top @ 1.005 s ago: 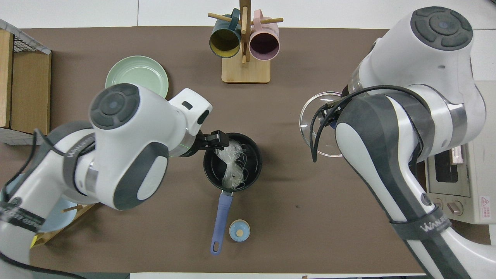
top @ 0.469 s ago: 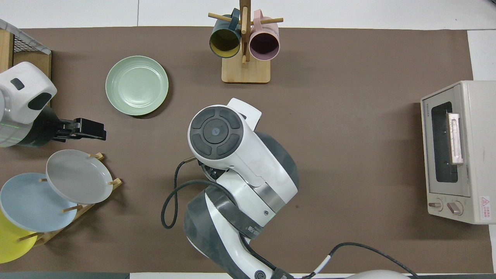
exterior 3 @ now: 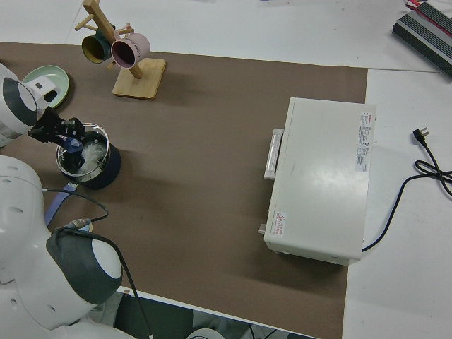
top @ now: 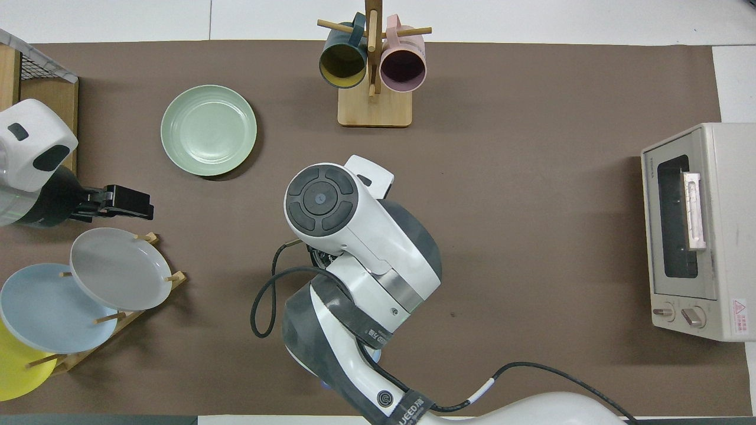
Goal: Transfer vermicelli from plate to pot
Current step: 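Lower the glass lid onto the black pot with the right gripper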
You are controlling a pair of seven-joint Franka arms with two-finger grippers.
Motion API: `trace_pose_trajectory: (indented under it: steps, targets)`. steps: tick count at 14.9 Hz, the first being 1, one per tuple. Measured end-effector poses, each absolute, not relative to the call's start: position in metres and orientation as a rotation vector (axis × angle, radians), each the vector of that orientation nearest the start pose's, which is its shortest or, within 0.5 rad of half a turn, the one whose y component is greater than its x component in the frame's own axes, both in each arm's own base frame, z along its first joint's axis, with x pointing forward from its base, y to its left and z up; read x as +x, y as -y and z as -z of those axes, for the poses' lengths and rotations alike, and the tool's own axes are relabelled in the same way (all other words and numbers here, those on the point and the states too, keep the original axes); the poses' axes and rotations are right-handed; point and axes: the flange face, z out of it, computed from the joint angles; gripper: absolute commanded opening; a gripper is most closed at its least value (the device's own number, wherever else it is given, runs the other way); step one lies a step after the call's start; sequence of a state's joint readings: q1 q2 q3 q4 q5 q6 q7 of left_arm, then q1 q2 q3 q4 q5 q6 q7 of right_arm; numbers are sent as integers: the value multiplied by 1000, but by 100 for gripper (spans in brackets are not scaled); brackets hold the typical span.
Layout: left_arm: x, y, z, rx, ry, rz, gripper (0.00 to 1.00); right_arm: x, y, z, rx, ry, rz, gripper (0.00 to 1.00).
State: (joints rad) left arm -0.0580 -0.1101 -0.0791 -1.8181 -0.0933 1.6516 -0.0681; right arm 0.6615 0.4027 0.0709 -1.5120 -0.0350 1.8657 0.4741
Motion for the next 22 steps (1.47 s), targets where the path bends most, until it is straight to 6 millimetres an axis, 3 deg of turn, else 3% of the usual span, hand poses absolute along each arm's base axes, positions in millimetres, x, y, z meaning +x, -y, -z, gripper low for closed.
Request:
trace_pose_trajectory:
  steps: [3,9,12,14,15,16,18,20,22]
  targets:
    - [513,81,-579,-3193,-102,-115,100,502,-447,-417,-3147,427,-74,0]
    - [527,83,-632,-3183,-124,-110,100,499,-448,-410,-3150,433,-86,0]
    - [538,81,-632,-3173,-119,-108,100,498,-449,-410,-3149,434,-84,4]
    - [538,79,-630,-3168,-114,-116,100,498,-449,-410,-3149,434,-84,47]
    - [538,79,-628,-3166,-113,-123,100,498,-449,-410,-3149,434,-84,89]
    - [538,78,-625,-3164,-112,-132,100,498,-449,-410,-3149,430,-83,100]
    - [538,77,-623,-3163,-109,-140,100,499,-448,-413,-3149,406,-73,100]
    - [538,77,-622,-3162,-108,-143,100,509,-437,-435,-3142,347,-20,100]
    - [538,77,-623,-3162,-107,-141,100,531,-396,-478,-3141,235,23,100]
